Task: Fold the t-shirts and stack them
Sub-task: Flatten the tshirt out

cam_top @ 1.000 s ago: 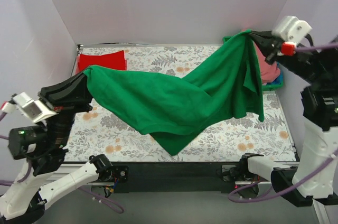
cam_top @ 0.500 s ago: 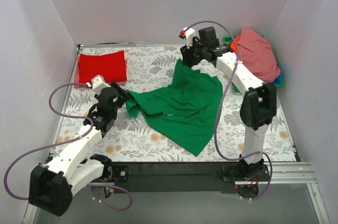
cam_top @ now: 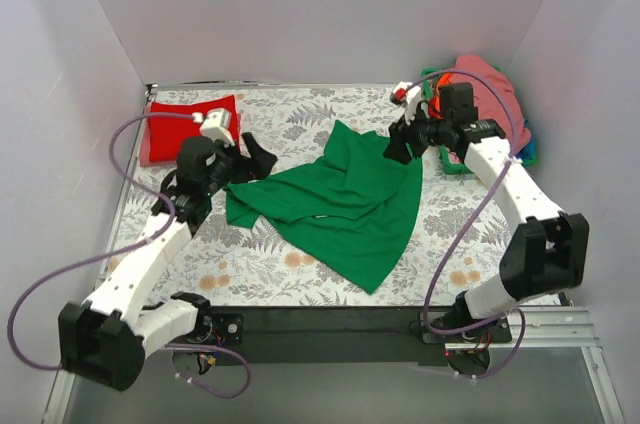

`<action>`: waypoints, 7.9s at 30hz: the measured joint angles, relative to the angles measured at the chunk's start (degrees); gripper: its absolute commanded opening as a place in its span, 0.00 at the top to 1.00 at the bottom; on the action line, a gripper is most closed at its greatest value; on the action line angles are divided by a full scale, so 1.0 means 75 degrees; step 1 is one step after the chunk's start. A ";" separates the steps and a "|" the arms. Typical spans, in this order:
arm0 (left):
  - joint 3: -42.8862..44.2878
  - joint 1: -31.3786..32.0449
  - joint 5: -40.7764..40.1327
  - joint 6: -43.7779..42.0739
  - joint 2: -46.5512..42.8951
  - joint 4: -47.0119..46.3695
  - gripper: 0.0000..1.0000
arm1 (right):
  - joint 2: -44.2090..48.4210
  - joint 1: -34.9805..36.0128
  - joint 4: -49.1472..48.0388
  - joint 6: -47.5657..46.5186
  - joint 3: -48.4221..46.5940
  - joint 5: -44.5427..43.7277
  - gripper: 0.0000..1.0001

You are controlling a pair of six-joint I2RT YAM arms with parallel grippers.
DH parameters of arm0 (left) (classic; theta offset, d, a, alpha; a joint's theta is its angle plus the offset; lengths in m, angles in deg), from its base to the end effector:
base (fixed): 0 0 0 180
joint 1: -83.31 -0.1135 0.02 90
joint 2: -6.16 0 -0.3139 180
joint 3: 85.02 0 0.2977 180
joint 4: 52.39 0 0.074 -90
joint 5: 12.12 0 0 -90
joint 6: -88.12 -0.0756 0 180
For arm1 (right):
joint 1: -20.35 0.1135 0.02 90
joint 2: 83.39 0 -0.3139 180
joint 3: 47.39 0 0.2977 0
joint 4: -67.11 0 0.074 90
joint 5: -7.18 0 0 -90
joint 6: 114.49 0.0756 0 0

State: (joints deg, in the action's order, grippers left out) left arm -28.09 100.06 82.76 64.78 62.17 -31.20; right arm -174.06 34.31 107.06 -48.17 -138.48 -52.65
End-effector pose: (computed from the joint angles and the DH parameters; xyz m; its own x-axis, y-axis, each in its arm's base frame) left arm 0.2684 -0.0875 0.3268 -0.4652 -0.8154 -0.3446 -0.1606 0.4606 -0.8730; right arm 0.4070 0.1403 0.3409 -0.3308 -0.4400 -0.8348 -0.7836 0.6211 -0.0168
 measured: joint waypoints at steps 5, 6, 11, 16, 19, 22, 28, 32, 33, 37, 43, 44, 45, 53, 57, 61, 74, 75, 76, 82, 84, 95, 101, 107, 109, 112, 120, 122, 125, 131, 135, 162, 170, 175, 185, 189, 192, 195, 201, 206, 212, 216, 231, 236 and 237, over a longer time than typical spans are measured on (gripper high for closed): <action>0.0513 0.0755 0.1961 -0.1620 0.2081 -0.0189 0.27 | 0.1288 -0.0204 0.0044 -0.0685 0.1958 0.1274 0.37; 0.0574 0.1055 0.2031 -0.1973 0.2413 -0.0163 0.28 | 0.1329 -0.0286 0.0073 -0.0764 0.2256 0.1478 0.37; 0.1291 0.2932 0.2084 -0.3663 0.3934 -0.0289 0.29 | 0.1848 -0.1580 -0.0079 -0.0962 0.3841 0.2244 0.37; 0.1582 0.3701 0.1894 -0.4526 0.4555 -0.0737 0.30 | 0.1985 -0.2320 -0.0268 -0.1017 0.4065 0.2655 0.38; 0.1676 0.3905 0.1795 -0.4765 0.4864 -0.0950 0.30 | 0.1976 -0.2486 -0.0332 -0.1020 0.4065 0.2745 0.38; 0.1821 0.4083 0.1682 -0.4905 0.5214 -0.1029 0.30 | 0.1976 -0.2530 -0.0382 -0.1020 0.4065 0.2801 0.38; 0.2142 0.4278 0.1480 -0.4940 0.5613 -0.1093 0.30 | 0.1976 -0.2532 -0.0382 -0.1023 0.4065 0.2827 0.38; 0.2174 0.4339 0.1422 -0.4928 0.5645 -0.1110 0.30 | 0.1976 -0.2547 -0.0382 -0.1026 0.4065 0.2841 0.38; 0.2174 0.4348 0.1411 -0.4925 0.5651 -0.1110 0.30 | 0.1976 -0.2547 -0.0382 -0.1023 0.4065 0.2850 0.38; 0.2174 0.4401 0.1393 -0.4905 0.5724 -0.1113 0.30 | 0.1976 -0.2547 -0.0379 -0.1029 0.4065 0.2859 0.38; 0.2212 0.4497 0.1343 -0.4893 0.5855 -0.1110 0.30 | 0.1976 -0.2547 -0.0379 -0.1049 0.4065 0.2859 0.38; 0.2229 0.4514 0.1332 -0.4890 0.5884 -0.1113 0.30 | 0.1976 -0.2547 -0.0379 -0.1049 0.4065 0.2859 0.38; 0.2253 0.4535 0.1309 -0.4887 0.5916 -0.1107 0.30 | 0.1976 -0.2547 -0.0379 -0.1049 0.4065 0.2856 0.38; 0.2562 0.4634 0.1215 -0.4881 0.6225 -0.1119 0.30 | 0.1958 -0.2547 -0.0376 -0.1072 0.4065 0.2856 0.38; 0.2684 0.4701 0.1180 -0.4884 0.6373 -0.1110 0.31 | 0.1941 -0.2547 -0.0376 -0.1075 0.4065 0.2856 0.38; 0.2891 0.4747 0.1125 -0.4878 0.6563 -0.1113 0.33 | 0.1918 -0.2550 -0.0376 -0.1075 0.4065 0.2856 0.38; 0.4339 0.4940 0.0312 -0.4849 0.8195 -0.1352 0.46 | 0.1848 -0.2617 -0.0376 -0.1072 0.4065 0.2833 0.38; 0.4441 0.4966 0.0181 -0.4855 0.8297 -0.1376 0.46 | 0.1839 -0.2629 -0.0376 -0.1070 0.4065 0.2830 0.38; 0.4549 0.4998 0.0029 -0.4864 0.8408 -0.1405 0.47 | 0.1827 -0.2632 -0.0376 -0.1070 0.4065 0.2827 0.38; 0.4823 0.5155 -0.0930 -0.5013 0.8795 -0.1559 0.48 | 0.1818 -0.2684 -0.0376 -0.1070 0.4065 0.2827 0.38; 0.4887 0.5211 -0.1204 -0.5091 0.8894 -0.1612 0.50 | 0.1818 -0.2699 -0.0376 -0.1070 0.4065 0.2827 0.38; 0.5214 0.5560 -0.2836 -0.5575 0.9492 -0.2022 0.72 | 0.1804 -0.2763 -0.0373 -0.1070 0.4065 0.2841 0.38; 0.5211 0.5592 -0.3150 -0.5633 0.9509 -0.2148 0.89 | 0.1789 -0.2801 -0.0370 -0.1070 0.4065 0.2856 0.38; 0.5018 0.5584 -0.3159 -0.5508 0.9369 -0.2346 1.00 | 0.1781 -0.2806 -0.0364 -0.1070 0.4065 0.2859 0.38; 0.4916 0.5584 -0.3136 -0.5421 0.9250 -0.2369 1.00 | 0.1781 -0.2812 -0.0364 -0.1070 0.4065 0.2856 0.38; 0.4727 0.5578 -0.3051 -0.5234 0.8944 -0.2375 1.00 | 0.1769 -0.2815 -0.0358 -0.1070 0.4065 0.2856 0.38; 0.4290 0.5386 -0.2672 -0.4584 0.7854 -0.2483 1.00 | 0.1597 -0.2818 -0.0335 -0.1072 0.4065 0.2801 0.39; 0.4100 0.5257 -0.2547 -0.4336 0.7455 -0.2486 1.00 | 0.1530 -0.2818 -0.0326 -0.1072 0.4065 0.2757 0.39; 0.3780 0.4998 -0.2355 -0.3975 0.6892 -0.2535 1.00 | 0.1396 -0.2818 -0.0318 -0.1070 0.4065 0.2652 0.40; 0.2940 0.4331 -0.2040 -0.3395 0.5703 -0.2579 1.00 | 0.1075 -0.2806 -0.0323 -0.1011 0.4065 0.2311 0.40; 0.2305 0.3803 -0.1862 -0.3165 0.4838 -0.2524 1.00 | 0.0772 -0.2664 -0.0411 -0.0793 0.4030 0.1859 0.40; 0.0554 0.1644 -0.2285 -0.4030 0.0504 -0.1702 1.00 | -0.2055 -0.1192 -0.1209 0.0571 0.1749 -0.1749 0.62; 0.0562 0.1591 -0.2404 -0.4264 0.0446 -0.1632 1.00 | -0.2241 -0.1084 -0.1227 0.0554 0.1588 -0.1428 0.76; 0.0565 0.1580 -0.2404 -0.4258 0.0434 -0.1498 1.00 | -0.2489 -0.0833 -0.1163 0.0571 0.1297 -0.1052 0.68; 0.0565 0.1580 -0.2404 -0.4261 0.0370 -0.1367 1.00 | -0.3089 -0.0778 -0.0723 0.0737 0.0271 -0.1317 0.52; 0.0565 0.1580 -0.2407 -0.4278 0.0318 -0.1294 1.00 | -0.3302 -0.0778 -0.0670 0.0746 -0.0198 -0.1769 0.46; 0.0565 0.1580 -0.2425 -0.4304 0.0297 -0.1271 1.00 | -0.3354 -0.0778 -0.0592 0.0758 -0.0536 -0.1929 0.46; 0.0565 0.1580 -0.2448 -0.4316 0.0294 -0.1268 1.00 | -0.3512 -0.0781 -0.0560 0.0787 -0.1014 -0.1915 0.45; 0.0568 0.1580 -0.2486 -0.4316 0.0297 -0.1268 1.00 | -0.4409 -0.0787 -0.0469 0.0979 -0.2022 -0.1536 0.45; 0.0600 0.1580 -0.2486 -0.4310 0.0297 -0.1262 1.00 | -0.4870 -0.0801 -0.0309 0.1067 -0.2532 -0.1387 0.46; 0.0731 0.1580 -0.2483 -0.4281 0.0306 -0.1265 1.00 | -0.5077 -0.0807 -0.0242 0.1142 -0.2693 -0.1163 0.52; 0.0790 0.1580 -0.2480 -0.4246 0.0323 -0.1265 1.00 | -0.5193 -0.0807 -0.0227 0.1174 -0.2815 -0.0933 0.63; 0.0982 0.1580 -0.2489 -0.4153 0.0224 -0.0906 1.00 | -0.4637 -0.0702 0.0358 0.0877 -0.2637 -0.0810 0.99; 0.1408 0.1580 -0.2544 -0.4202 -0.0184 -0.0810 1.00 | -0.2646 -0.0688 0.0717 0.0592 -0.2317 -0.0755 0.99; 0.1518 0.1580 -0.2553 -0.4223 -0.0294 -0.0807 1.00 | -0.2148 -0.0688 0.0723 0.0519 -0.2320 -0.0743 0.99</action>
State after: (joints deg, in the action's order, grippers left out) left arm -16.71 111.91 63.61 33.11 59.96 -37.25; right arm -190.17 29.15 112.48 -44.28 -155.88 -58.22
